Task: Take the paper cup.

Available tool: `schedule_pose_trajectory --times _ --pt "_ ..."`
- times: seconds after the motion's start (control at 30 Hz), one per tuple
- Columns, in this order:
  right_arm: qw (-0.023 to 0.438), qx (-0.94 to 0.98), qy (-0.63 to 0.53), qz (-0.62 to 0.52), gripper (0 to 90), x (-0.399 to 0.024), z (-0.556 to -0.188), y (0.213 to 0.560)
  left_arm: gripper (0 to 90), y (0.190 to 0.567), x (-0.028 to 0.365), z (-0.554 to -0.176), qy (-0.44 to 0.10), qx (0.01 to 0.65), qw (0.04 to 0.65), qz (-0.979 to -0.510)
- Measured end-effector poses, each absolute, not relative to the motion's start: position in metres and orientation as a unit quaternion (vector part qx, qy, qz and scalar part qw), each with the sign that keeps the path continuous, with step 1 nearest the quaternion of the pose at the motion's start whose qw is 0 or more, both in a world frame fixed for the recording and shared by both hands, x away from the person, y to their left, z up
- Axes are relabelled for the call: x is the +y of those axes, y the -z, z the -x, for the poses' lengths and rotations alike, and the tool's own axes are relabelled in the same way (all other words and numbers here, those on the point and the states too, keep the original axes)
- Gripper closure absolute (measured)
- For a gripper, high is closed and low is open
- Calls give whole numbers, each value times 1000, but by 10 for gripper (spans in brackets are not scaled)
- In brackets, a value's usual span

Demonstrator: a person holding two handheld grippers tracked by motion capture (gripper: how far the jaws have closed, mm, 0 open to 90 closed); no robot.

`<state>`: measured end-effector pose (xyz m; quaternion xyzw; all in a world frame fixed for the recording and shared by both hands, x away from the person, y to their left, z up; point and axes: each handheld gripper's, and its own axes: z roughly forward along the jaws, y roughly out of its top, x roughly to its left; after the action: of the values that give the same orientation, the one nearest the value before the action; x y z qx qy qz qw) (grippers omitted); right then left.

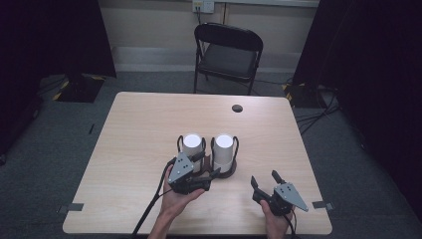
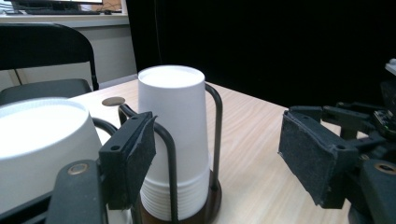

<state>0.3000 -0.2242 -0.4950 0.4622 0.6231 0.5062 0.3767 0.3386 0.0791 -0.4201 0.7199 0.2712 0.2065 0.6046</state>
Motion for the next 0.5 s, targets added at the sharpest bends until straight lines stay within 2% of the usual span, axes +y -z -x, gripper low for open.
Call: schedule_pose_trajectory --times 0.5 --pt "370 625 -507 -464 224 -225 -301 495 268 405 66 -363 -211 274 608 -715"
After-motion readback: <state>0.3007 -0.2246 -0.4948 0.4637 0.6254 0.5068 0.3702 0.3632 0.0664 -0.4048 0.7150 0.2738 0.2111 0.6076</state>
